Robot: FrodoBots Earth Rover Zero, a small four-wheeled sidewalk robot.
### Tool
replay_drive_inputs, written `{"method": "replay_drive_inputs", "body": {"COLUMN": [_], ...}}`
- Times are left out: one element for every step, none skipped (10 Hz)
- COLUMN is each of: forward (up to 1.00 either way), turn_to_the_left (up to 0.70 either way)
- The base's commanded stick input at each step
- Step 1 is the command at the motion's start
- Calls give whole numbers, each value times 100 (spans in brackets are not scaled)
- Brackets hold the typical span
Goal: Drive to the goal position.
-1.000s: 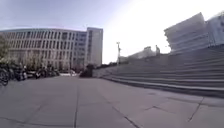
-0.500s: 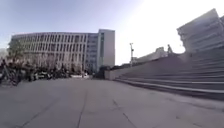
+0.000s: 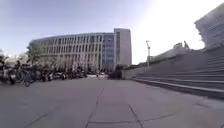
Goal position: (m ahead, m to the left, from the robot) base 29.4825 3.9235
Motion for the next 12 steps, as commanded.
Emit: {"method": "replay_drive_inputs", "body": {"forward": [100,100,100,100,100,100,100,100,100,100,100,100], "turn_to_the_left": [14,9,5,4,4,4,2,-16,-33,-32,-20,-9]}}
